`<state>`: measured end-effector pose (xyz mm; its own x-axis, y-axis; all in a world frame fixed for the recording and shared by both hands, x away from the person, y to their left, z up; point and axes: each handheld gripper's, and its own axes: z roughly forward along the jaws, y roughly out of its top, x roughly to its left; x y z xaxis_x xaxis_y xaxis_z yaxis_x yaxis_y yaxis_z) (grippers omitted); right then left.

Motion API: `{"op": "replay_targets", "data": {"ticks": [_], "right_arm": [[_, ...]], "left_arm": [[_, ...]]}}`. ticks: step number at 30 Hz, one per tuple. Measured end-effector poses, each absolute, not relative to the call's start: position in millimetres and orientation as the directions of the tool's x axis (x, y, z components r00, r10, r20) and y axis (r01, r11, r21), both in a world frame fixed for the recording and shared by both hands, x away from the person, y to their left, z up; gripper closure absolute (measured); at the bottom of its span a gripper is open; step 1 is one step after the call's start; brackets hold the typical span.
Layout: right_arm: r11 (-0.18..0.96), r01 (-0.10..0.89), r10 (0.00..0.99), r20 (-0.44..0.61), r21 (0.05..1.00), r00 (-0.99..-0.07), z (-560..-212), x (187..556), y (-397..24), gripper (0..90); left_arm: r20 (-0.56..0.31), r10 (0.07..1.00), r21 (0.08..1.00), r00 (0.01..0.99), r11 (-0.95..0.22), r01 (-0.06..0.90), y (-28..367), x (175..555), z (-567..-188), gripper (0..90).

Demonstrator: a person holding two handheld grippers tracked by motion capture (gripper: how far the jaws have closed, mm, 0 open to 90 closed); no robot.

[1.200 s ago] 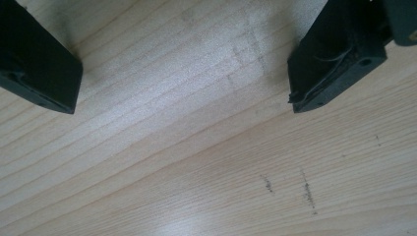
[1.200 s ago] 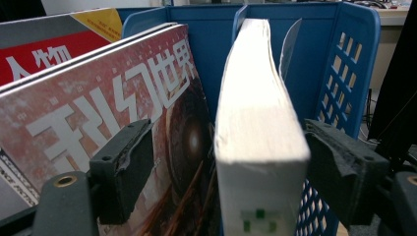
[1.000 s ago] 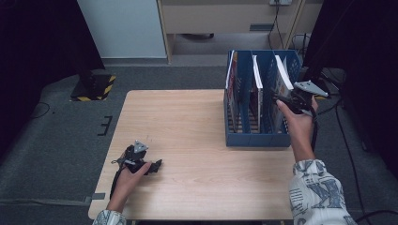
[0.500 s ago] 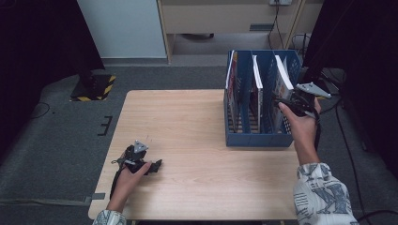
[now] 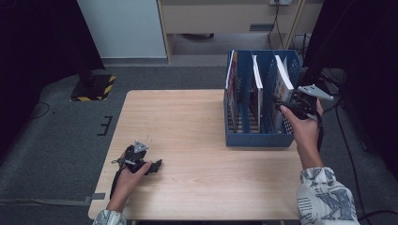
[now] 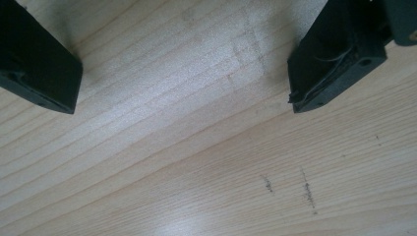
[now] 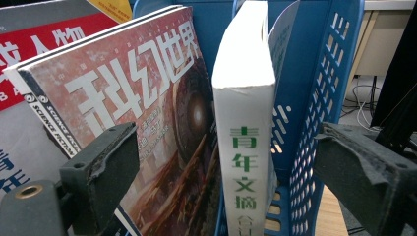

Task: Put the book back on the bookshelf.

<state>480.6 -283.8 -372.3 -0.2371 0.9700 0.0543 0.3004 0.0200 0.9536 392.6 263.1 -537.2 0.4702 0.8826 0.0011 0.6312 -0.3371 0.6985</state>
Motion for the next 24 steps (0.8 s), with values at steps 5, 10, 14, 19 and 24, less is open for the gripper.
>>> {"op": "replay_targets", "data": {"ticks": [5, 10, 14, 19, 24], "right_arm": [[0.017, 0.303, 0.969, 0.059, 0.953, -0.240, -374, 477, -284, 10.0], [0.021, 0.308, 0.969, 0.057, 0.951, -0.242, -378, 473, -284, 9.7], [0.016, 0.313, 0.969, 0.063, 0.950, -0.240, -380, 469, -286, 9.6], [0.010, 0.309, 0.966, 0.071, 0.951, -0.248, -382, 462, -288, 9.2], [0.011, 0.311, 0.964, 0.072, 0.950, -0.255, -387, 455, -289, 8.6]], "left_arm": [[0.001, 0.883, 0.699, 0.470, -0.337, 0.631, 263, 393, -537, 0.0], [0.001, 0.883, 0.699, 0.470, -0.337, 0.631, 263, 393, -537, 0.0], [0.001, 0.883, 0.699, 0.470, -0.337, 0.631, 263, 393, -537, 0.0], [0.001, 0.883, 0.698, 0.470, -0.337, 0.631, 263, 393, -537, 0.0], [0.001, 0.883, 0.699, 0.470, -0.336, 0.632, 263, 393, -537, 0.0]]}}
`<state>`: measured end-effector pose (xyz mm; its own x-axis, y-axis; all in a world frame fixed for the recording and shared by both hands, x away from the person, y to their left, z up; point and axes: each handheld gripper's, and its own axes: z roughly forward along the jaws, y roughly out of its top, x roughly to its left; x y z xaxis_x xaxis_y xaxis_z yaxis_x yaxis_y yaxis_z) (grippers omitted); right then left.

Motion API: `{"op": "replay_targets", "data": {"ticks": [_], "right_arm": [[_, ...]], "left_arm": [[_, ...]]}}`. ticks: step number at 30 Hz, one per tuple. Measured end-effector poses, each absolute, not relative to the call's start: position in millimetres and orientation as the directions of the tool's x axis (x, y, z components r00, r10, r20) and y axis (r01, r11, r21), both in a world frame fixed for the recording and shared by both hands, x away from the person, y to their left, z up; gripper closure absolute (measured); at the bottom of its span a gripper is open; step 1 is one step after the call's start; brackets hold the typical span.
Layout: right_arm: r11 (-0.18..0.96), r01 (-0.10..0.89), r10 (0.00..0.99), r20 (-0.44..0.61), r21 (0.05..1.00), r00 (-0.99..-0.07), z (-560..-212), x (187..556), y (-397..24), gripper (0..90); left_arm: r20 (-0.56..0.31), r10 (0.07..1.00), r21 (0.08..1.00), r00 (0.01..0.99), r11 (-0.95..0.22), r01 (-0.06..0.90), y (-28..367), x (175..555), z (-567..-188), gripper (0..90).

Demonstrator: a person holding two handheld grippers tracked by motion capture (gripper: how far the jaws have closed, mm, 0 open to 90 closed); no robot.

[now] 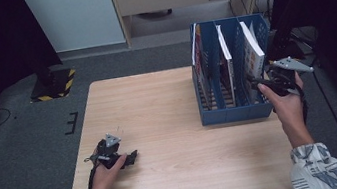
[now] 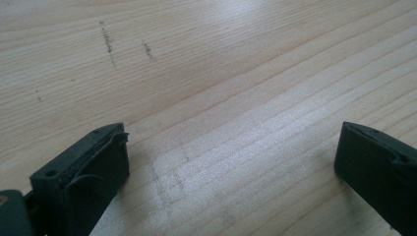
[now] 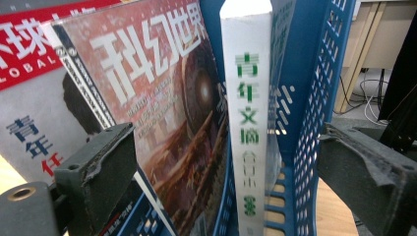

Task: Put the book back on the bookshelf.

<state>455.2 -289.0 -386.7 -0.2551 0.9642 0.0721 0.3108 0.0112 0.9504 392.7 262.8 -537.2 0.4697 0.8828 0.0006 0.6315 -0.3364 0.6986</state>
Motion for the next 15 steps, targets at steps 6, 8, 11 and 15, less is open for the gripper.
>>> {"op": "replay_targets", "data": {"ticks": [6, 8, 11, 15], "right_arm": [[-0.001, 0.317, 0.957, 0.093, 0.948, -0.273, -394, 447, -287, 8.9], [-0.002, 0.319, 0.956, 0.096, 0.948, -0.278, -395, 445, -286, 8.9], [0.003, 0.323, 0.954, 0.094, 0.946, -0.286, -398, 441, -283, 8.9], [0.011, 0.324, 0.950, 0.091, 0.946, -0.298, -400, 433, -281, 8.9]], "left_arm": [[0.001, 0.883, 0.698, 0.470, -0.337, 0.632, 263, 393, -537, 0.0], [0.001, 0.883, 0.698, 0.470, -0.337, 0.631, 263, 393, -537, 0.0], [0.001, 0.883, 0.698, 0.470, -0.337, 0.631, 263, 393, -537, 0.0], [0.001, 0.883, 0.698, 0.470, -0.337, 0.632, 263, 393, -537, 0.0]]}}
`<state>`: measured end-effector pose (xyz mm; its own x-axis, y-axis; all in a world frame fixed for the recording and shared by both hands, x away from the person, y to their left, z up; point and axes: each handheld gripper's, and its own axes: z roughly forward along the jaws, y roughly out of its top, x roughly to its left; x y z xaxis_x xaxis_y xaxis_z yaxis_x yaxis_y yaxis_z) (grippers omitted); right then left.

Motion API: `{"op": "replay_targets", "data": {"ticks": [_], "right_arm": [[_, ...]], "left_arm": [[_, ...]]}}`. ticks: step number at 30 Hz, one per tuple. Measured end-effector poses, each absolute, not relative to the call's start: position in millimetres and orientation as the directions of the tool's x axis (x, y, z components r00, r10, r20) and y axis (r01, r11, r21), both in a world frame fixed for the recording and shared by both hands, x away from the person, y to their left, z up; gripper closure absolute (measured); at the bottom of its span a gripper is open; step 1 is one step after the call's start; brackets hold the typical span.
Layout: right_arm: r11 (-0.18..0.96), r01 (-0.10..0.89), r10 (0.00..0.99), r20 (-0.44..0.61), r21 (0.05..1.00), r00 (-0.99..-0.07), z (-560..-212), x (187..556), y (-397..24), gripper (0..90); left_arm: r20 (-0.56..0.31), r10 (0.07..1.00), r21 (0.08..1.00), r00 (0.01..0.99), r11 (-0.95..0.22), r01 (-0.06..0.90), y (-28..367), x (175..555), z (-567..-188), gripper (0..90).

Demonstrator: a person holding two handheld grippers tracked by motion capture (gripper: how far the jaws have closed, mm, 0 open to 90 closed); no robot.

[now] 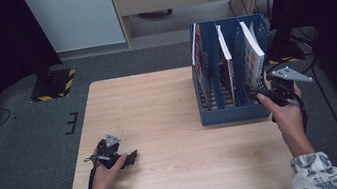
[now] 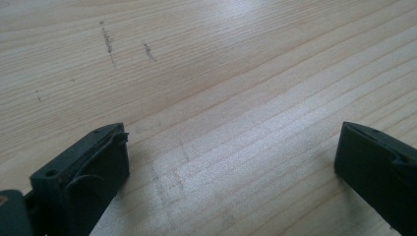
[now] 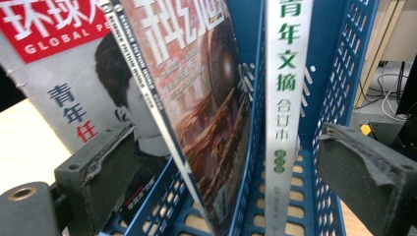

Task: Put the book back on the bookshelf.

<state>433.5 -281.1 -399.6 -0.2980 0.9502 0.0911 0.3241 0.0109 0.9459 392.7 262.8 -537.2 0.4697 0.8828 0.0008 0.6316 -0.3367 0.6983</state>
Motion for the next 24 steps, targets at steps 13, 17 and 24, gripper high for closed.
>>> {"op": "replay_targets", "data": {"ticks": [13, 17, 24], "right_arm": [[0.012, 0.345, 0.947, 0.100, 0.939, -0.305, -415, 417, -277, 8.7], [0.019, 0.351, 0.943, 0.100, 0.936, -0.317, -418, 413, -273, 8.7], [0.033, 0.359, 0.933, 0.100, 0.933, -0.346, -422, 406, -262, 8.2]], "left_arm": [[0.000, 0.884, 0.699, 0.468, -0.335, 0.632, 262, 393, -537, 0.0], [0.001, 0.884, 0.699, 0.467, -0.335, 0.632, 262, 393, -537, 0.0], [0.001, 0.884, 0.699, 0.467, -0.334, 0.632, 262, 393, -537, 0.0]]}}
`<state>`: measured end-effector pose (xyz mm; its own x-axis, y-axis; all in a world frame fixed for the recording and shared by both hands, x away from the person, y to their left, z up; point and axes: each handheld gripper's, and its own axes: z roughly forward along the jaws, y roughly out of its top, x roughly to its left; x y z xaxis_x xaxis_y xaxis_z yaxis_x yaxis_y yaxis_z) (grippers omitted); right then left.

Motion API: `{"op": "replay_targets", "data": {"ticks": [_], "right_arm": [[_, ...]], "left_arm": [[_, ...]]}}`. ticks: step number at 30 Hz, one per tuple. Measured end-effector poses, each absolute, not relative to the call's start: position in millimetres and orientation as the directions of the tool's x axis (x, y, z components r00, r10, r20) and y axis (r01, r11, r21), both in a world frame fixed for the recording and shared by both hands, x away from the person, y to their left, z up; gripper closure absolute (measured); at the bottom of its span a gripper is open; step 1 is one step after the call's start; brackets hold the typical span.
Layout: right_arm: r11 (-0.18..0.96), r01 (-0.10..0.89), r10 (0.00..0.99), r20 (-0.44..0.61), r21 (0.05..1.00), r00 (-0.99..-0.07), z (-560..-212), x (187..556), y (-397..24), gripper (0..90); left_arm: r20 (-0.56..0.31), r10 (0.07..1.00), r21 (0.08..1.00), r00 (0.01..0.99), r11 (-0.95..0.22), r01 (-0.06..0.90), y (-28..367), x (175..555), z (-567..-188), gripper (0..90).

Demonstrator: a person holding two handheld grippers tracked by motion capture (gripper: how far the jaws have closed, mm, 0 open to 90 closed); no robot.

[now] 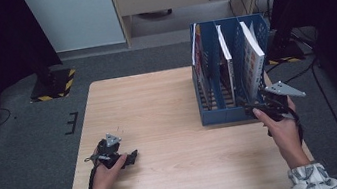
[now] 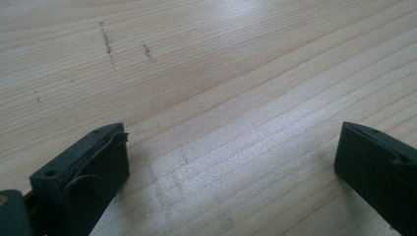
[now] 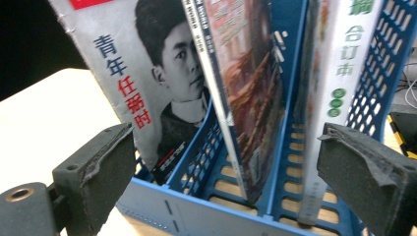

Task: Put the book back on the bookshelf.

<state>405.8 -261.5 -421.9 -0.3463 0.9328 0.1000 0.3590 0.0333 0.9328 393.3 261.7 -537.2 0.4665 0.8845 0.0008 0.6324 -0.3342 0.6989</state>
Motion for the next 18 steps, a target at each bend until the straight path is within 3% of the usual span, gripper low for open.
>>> {"op": "replay_targets", "data": {"ticks": [18], "right_arm": [[0.074, 0.367, 0.889, 0.106, 0.927, -0.446, -426, 399, -218, 8.0]], "left_arm": [[0.002, 0.885, 0.698, 0.466, -0.336, 0.633, 261, 393, -537, 0.0]]}}
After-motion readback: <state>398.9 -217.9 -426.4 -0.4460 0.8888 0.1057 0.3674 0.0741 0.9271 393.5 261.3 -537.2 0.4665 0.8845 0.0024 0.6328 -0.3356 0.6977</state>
